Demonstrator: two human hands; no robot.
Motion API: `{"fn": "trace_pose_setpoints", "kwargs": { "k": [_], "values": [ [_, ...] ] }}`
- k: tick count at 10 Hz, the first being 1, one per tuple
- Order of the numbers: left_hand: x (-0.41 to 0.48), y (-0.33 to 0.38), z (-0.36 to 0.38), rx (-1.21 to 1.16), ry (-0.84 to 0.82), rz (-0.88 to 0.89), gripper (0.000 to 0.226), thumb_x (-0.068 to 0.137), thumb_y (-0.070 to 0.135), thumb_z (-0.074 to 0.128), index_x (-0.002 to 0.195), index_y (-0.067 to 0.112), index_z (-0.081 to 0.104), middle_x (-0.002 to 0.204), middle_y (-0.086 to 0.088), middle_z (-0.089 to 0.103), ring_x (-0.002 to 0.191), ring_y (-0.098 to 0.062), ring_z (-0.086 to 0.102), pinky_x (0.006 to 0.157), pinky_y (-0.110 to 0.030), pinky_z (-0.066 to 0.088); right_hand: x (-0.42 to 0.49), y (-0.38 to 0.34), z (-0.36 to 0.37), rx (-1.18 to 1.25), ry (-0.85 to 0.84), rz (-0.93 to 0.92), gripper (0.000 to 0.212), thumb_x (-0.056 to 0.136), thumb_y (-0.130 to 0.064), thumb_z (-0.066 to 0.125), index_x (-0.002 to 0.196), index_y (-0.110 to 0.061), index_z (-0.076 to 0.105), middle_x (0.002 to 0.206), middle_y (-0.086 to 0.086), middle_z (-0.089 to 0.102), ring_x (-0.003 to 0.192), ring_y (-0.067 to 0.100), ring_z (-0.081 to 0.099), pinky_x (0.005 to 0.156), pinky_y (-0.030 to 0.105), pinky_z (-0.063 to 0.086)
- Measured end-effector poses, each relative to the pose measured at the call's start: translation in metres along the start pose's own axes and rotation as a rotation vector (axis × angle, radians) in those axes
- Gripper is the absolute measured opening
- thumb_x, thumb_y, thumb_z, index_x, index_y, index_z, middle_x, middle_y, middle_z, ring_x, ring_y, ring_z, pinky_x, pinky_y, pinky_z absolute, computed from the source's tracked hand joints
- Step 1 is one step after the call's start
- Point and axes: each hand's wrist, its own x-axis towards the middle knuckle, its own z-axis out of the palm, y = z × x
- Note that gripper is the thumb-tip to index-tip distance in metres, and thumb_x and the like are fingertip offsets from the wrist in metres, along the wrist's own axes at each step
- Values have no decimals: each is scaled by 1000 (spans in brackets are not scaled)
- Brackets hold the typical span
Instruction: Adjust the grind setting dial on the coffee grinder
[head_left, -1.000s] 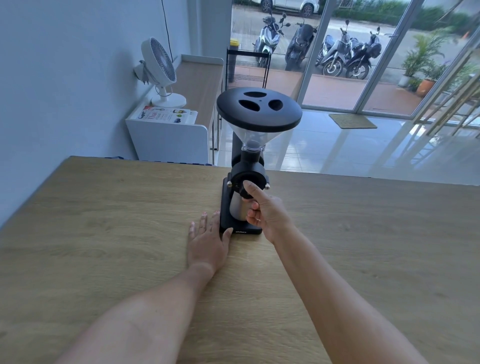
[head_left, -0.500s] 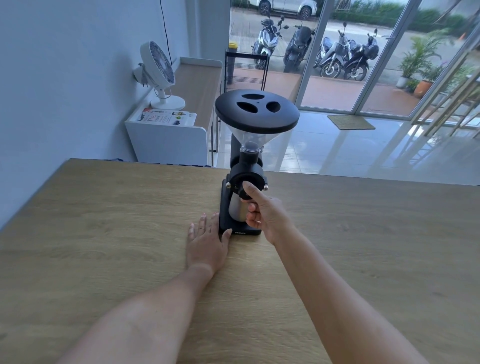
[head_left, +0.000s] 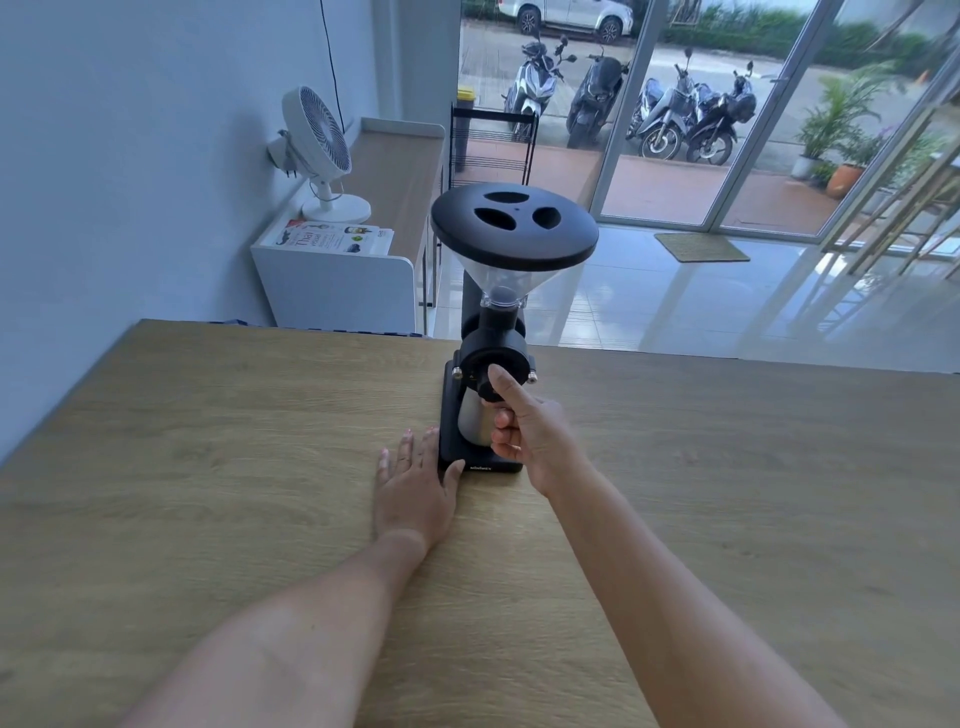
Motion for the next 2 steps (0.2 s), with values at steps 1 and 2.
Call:
{"fn": "trace_pose_setpoints", "kwargs": {
  "k": [1, 2],
  "values": [
    [-3, 2, -2, -10, -14, 6, 67, 99, 59, 13, 156, 26, 5, 164, -6, 14, 151, -15, 0, 124, -44, 1, -4, 6, 0, 22, -1, -37, 60, 67, -55, 84, 98, -4, 74, 58, -2, 49, 50, 12, 42, 57, 25, 34],
    [0, 2, -1, -17, -18, 29, 68, 99, 59, 14, 156, 25, 3, 164, -6, 12, 151, -15, -3, 123, -44, -1, -7, 19, -7, -60, 37, -100, 59, 72, -50, 83, 102, 0, 74, 60, -2, 52, 48, 9, 46, 55, 22, 42]
  ]
}}
